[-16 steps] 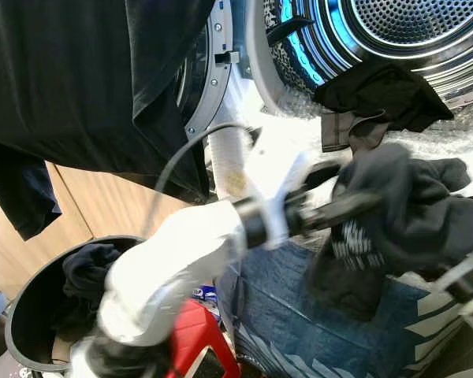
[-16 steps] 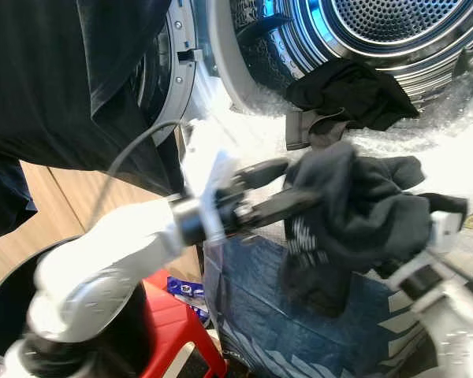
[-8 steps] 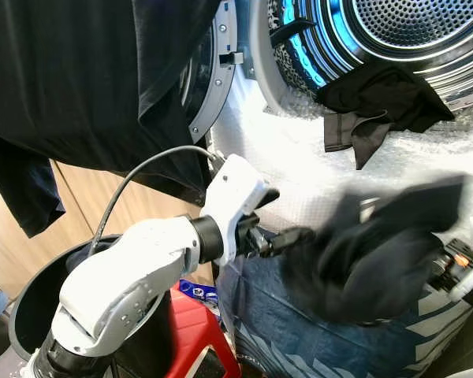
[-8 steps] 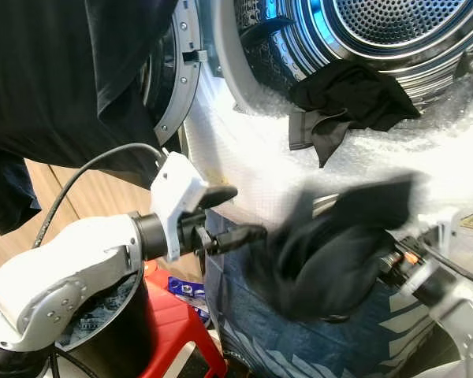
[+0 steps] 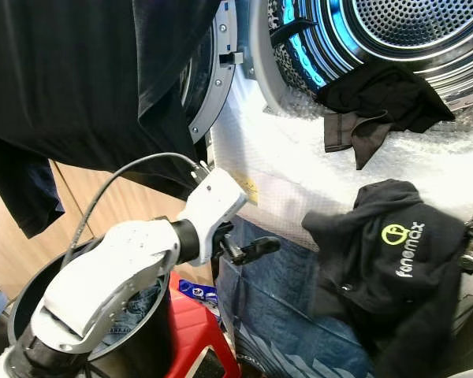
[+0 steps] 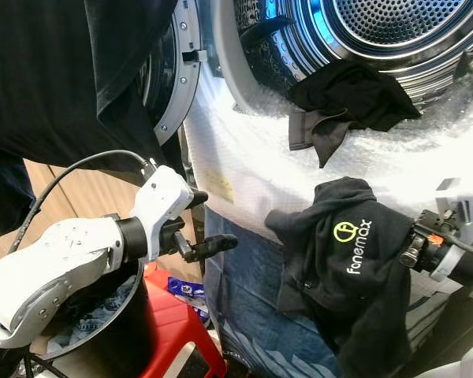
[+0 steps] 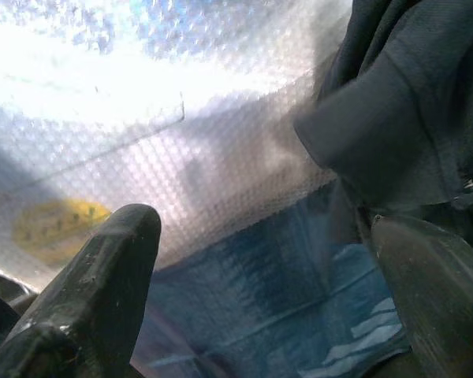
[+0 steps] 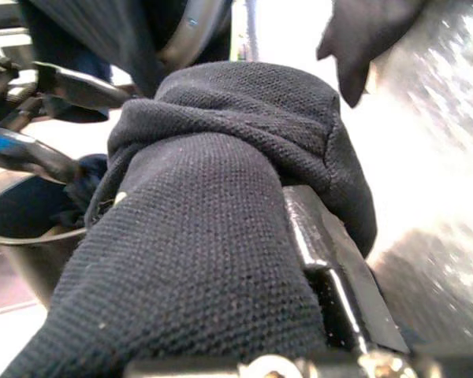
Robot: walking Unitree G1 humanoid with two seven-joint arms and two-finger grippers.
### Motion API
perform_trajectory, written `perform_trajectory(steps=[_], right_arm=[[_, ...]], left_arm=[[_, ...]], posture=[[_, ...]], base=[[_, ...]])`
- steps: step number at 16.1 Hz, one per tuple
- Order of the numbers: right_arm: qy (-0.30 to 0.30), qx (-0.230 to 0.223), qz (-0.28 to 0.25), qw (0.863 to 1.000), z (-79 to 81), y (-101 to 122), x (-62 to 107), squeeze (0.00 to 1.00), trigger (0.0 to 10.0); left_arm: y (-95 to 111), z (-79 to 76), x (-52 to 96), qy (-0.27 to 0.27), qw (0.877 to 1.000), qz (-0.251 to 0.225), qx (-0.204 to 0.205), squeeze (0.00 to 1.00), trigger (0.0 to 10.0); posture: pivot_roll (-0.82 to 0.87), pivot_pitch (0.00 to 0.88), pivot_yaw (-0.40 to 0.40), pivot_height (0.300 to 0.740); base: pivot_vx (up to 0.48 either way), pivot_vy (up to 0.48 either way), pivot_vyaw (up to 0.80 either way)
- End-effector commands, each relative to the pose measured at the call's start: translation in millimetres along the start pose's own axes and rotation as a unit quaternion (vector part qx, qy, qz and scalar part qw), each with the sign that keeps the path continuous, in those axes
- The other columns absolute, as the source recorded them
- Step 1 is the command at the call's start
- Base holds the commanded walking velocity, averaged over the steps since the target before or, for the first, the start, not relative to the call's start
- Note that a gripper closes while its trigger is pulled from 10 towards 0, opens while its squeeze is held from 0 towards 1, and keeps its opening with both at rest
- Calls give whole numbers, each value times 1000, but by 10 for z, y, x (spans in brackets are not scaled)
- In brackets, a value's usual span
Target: Clothes washing
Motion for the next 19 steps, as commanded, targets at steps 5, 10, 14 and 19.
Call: perform_trajectory(steps=[5,10,14,19], right_arm=[[48,81,-123,988,-87,948,22,0,10000],[80,109,-166,977,-126,1313,14,0,10000],[101,112,-191,970,-158,1534,-60,0,10000],[51,134,-203,969,-430,1988,-684,0,10000]], left_arm=[[46,-16,-20,-5,999,-24,-34,0,10000],[13,-43,-34,-3,999,-27,-31,0,10000],[28,-70,-23,0,999,-41,-28,0,10000],[-11,-145,-26,8,998,-51,-31,0,10000]], posture=[[-69,0,14,740],[-56,0,-8,740],[-49,0,-19,740],[-22,0,-68,740]], base=[[0,0,0],[0,0,0],[0,0,0],[0,0,0]])
Point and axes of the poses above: a point about 5 cm out from each wrist's last joint towards the gripper, its own x axis pointing back from the gripper into the wrist, its own y axis along the axis of the wrist's last joint, z = x × y, the point moved 6 cm from there along -x, pointing out of the wrist towards the gripper, and after that the axes turned 12 degrees about x, right-handed, at the moved point
